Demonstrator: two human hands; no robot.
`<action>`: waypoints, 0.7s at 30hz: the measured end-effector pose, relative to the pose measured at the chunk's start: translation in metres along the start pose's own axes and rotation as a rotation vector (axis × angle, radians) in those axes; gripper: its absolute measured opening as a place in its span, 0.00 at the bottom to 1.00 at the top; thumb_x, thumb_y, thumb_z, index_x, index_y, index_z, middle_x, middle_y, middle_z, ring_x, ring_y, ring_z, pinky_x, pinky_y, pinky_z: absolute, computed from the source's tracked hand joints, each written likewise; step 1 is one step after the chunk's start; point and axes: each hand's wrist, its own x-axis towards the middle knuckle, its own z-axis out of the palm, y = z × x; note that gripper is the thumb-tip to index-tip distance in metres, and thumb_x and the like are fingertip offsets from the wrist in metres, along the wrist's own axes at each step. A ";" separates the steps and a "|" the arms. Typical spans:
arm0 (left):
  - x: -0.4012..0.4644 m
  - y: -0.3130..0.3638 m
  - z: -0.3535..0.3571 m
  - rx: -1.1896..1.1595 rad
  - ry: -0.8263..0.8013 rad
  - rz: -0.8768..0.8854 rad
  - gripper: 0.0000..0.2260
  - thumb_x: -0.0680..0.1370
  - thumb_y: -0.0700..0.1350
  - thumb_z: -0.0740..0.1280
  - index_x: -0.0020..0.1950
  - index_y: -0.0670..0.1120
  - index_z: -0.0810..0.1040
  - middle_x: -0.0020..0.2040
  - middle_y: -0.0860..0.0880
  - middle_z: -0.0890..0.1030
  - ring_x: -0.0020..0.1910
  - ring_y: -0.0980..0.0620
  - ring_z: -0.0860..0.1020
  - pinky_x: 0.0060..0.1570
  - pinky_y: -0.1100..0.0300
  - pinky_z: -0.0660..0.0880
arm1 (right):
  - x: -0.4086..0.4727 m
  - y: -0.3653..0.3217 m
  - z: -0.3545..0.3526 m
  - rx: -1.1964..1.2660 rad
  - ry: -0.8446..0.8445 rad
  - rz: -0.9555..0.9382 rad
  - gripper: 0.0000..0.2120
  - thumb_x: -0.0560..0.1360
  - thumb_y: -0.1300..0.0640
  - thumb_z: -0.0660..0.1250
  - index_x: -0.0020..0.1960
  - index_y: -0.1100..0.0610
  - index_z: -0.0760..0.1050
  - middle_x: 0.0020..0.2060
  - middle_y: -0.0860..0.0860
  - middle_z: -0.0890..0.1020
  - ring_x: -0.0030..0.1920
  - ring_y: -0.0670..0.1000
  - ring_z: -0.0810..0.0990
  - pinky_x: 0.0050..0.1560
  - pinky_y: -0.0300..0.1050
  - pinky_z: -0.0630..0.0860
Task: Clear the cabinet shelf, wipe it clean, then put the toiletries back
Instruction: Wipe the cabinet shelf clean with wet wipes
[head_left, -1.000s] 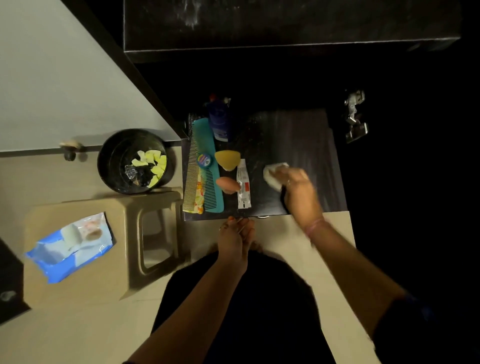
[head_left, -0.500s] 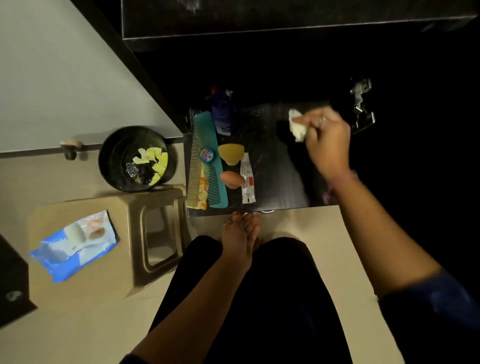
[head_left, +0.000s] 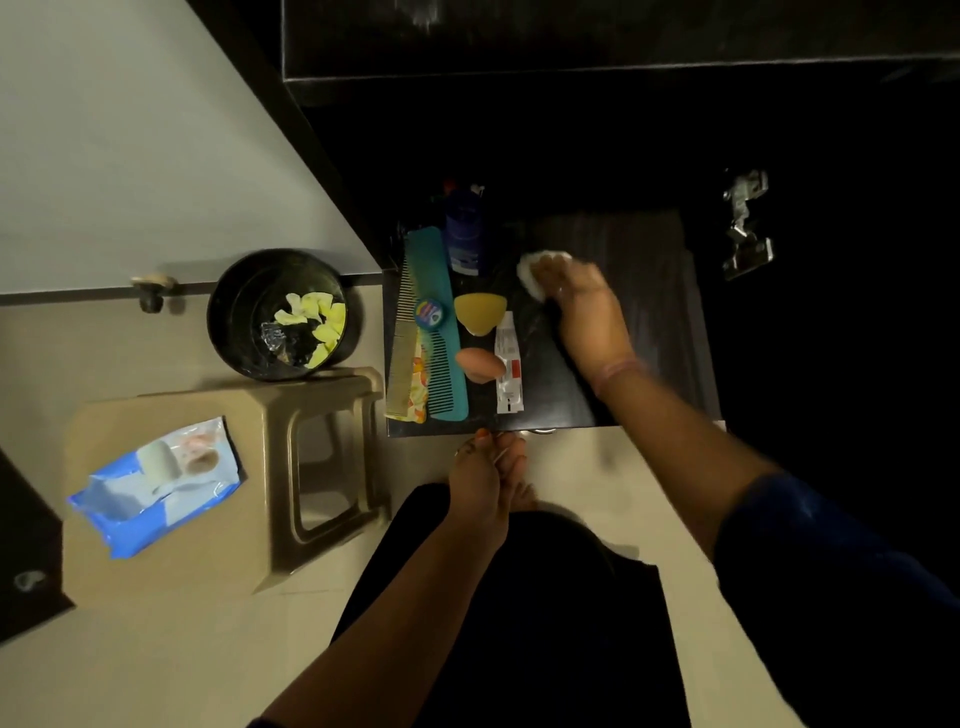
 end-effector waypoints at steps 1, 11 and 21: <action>-0.003 0.002 0.001 -0.016 0.004 -0.002 0.11 0.83 0.43 0.53 0.58 0.44 0.74 0.45 0.50 0.82 0.45 0.54 0.81 0.47 0.61 0.76 | -0.027 0.007 0.003 -0.052 0.016 -0.051 0.18 0.74 0.68 0.62 0.63 0.59 0.75 0.58 0.59 0.78 0.59 0.59 0.77 0.62 0.49 0.74; -0.008 0.014 0.003 -0.113 -0.035 -0.071 0.18 0.84 0.41 0.47 0.72 0.40 0.63 0.72 0.41 0.67 0.71 0.44 0.67 0.71 0.53 0.63 | -0.142 0.020 -0.025 -0.311 -0.175 -0.202 0.17 0.67 0.64 0.58 0.48 0.57 0.83 0.48 0.53 0.83 0.51 0.54 0.80 0.54 0.36 0.72; -0.013 0.010 0.001 0.112 -0.003 -0.013 0.12 0.83 0.42 0.52 0.58 0.42 0.74 0.65 0.43 0.76 0.58 0.48 0.76 0.46 0.60 0.75 | 0.093 -0.044 -0.036 -0.448 -0.254 -0.071 0.16 0.78 0.64 0.58 0.65 0.59 0.72 0.61 0.60 0.77 0.60 0.61 0.75 0.62 0.50 0.71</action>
